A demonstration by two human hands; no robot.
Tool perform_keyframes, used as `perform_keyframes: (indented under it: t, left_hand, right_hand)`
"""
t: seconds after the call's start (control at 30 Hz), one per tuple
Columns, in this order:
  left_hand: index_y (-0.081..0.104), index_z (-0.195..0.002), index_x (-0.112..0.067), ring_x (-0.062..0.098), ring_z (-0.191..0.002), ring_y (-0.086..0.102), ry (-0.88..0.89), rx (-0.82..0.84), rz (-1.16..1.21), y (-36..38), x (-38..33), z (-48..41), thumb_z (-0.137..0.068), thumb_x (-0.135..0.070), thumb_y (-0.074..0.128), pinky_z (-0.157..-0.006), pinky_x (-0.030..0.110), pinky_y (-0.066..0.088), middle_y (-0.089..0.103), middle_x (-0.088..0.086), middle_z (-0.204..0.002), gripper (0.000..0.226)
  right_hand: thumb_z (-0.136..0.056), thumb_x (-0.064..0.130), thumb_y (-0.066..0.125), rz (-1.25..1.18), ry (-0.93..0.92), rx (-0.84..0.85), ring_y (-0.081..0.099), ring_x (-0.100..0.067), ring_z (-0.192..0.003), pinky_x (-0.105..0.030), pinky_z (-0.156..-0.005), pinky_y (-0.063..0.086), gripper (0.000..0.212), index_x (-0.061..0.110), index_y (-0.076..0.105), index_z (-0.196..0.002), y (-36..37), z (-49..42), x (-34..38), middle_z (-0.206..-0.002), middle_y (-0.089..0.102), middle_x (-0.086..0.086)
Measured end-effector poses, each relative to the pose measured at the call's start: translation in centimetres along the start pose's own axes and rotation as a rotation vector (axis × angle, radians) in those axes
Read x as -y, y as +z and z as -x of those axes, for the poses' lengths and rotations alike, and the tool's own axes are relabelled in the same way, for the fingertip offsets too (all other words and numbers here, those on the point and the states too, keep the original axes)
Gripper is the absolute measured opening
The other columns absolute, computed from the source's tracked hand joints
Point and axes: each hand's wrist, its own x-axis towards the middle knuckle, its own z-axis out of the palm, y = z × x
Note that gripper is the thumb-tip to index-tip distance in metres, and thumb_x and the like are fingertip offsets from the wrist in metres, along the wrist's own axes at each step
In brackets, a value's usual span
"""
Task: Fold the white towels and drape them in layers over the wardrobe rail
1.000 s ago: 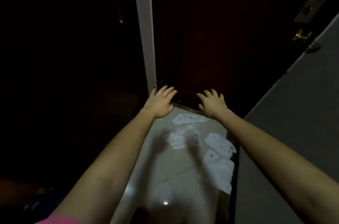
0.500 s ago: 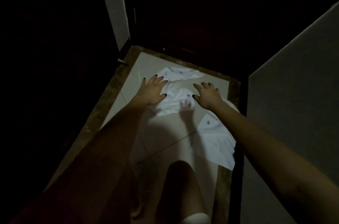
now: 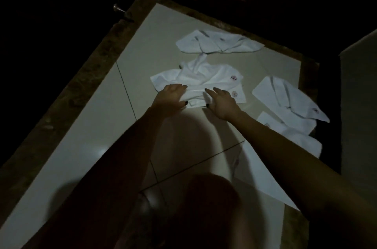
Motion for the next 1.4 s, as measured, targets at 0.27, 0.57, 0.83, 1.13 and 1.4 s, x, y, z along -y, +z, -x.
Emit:
perform_keyframes:
  t: [0.27,0.57,0.83,1.13,1.4]
  left_hand:
    - [0.067,-0.09,-0.005,0.038,-0.079,0.058,0.043,-0.266,0.077,5.3,2.2,-1.6,-0.065,-0.016,0.081,-0.061,0.038,0.049,0.065,0.013,-0.085,0.031]
    - [0.072,-0.068,0.001,0.027,-0.061,0.061,0.058,-0.193,0.387,-2.4,-0.3,0.3,-0.072,-0.028,0.075,-0.063,0.026,0.048,0.066,0.013,-0.067,0.03]
    - [0.061,-0.066,-0.025,0.012,-0.071,0.056,-0.191,-0.022,0.721,-23.9,-7.0,5.1,-0.085,-0.018,0.068,-0.072,0.033,0.048,0.06,-0.008,-0.071,0.022]
    - [0.067,-0.096,-0.025,0.012,-0.087,0.06,-0.101,0.169,0.729,-47.6,-17.2,16.4,-0.08,-0.017,0.078,-0.072,0.023,0.049,0.063,-0.01,-0.094,0.021]
    - [0.068,-0.09,-0.02,0.01,-0.076,0.061,-0.224,-0.141,1.039,-64.5,-29.5,30.5,-0.089,-0.022,0.067,-0.068,0.024,0.049,0.066,-0.001,-0.083,0.003]
  right_hand:
    - [-0.095,0.035,0.055,0.028,0.004,-0.168,0.042,-0.038,-0.12,-0.045,-0.095,0.039,0.044,0.021,0.053,-0.136,5.4,-4.7,-0.4,-0.126,0.049,-0.018]
    - [-0.095,0.028,0.061,-0.306,-0.118,-0.051,0.055,-0.02,-0.073,-0.03,-0.066,0.033,0.024,0.012,0.063,-0.077,-1.9,-0.6,0.9,-0.077,0.062,-0.006]
    - [-0.094,0.03,0.062,-0.753,-0.029,-0.07,0.035,-0.011,-0.053,-0.022,-0.05,0.028,0.04,0.01,0.049,-0.063,-21.1,8.7,7.9,-0.059,0.039,-0.005]
    - [-0.092,0.025,0.065,-0.845,0.06,-0.142,0.048,-0.009,-0.06,-0.016,-0.052,0.037,0.023,0.005,0.06,-0.082,-42.2,23.3,16.5,-0.069,0.052,-0.002]
    - [-0.095,0.011,0.054,-0.841,-0.052,-0.298,0.06,-0.018,-0.097,-0.026,-0.083,0.045,0.019,0.007,0.066,-0.109,-57.0,40.5,23.1,-0.107,0.063,-0.01]
